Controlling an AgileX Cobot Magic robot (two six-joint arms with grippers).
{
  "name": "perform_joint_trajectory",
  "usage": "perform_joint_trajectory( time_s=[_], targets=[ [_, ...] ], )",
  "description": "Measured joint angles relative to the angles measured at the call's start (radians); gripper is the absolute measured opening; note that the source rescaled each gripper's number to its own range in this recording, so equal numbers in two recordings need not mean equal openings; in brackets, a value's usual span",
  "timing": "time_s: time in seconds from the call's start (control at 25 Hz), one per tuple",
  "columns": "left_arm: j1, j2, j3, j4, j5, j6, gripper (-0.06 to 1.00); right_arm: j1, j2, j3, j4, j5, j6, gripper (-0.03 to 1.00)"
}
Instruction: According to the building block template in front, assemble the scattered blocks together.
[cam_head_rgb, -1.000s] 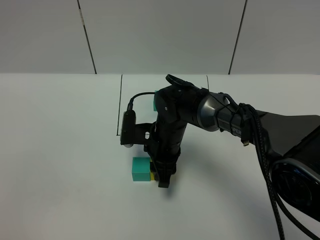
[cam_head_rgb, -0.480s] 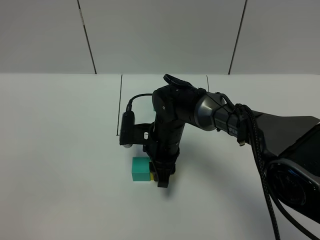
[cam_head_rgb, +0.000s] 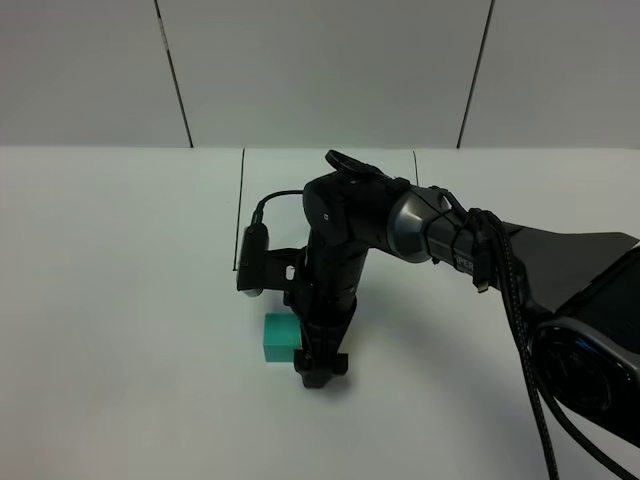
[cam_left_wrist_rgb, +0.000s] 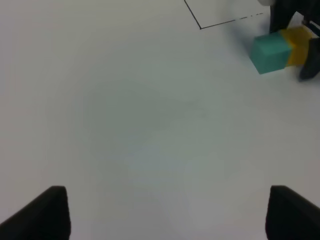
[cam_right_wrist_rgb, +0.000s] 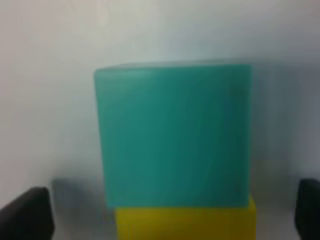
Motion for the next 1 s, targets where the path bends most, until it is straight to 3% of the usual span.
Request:
perform_joint_trajectory(
  time_s=[0.04,0.2,0.36,0.52,0.64,0.84,1.0],
  targets=[
    [0.0,0.0,0.0,0.0,0.0,0.0,0.99,-0.001,-0.011,0.0,-0.001,0.01,0.01,1.0],
    [0.0,0.0,0.0,0.0,0.0,0.0,0.99,-0.015,-0.082,0.0,-0.012,0.082,0.097,1.0],
    [0.0,0.0,0.0,0.0,0.0,0.0,0.99,-0.076,-0.172,0.0,-0.017,0.157,0.286,1.0],
    [0.0,0.0,0.0,0.0,0.0,0.0,0.99,-0.208,-0.253,0.0,-0.018,0.165,0.548,1.0],
    [0.0,0.0,0.0,0.0,0.0,0.0,0.99,-0.33,-0.31,0.002,-0.021,0.177,0.668,1.0],
    [0.0,0.0,0.0,0.0,0.0,0.0,0.99,-0.54,-0.426,0.066,-0.045,0.177,0.738,1.0],
    [0.0,0.0,0.0,0.0,0.0,0.0,0.99,-0.679,-0.574,0.228,-0.069,0.177,0.745,1.0]
  ],
)
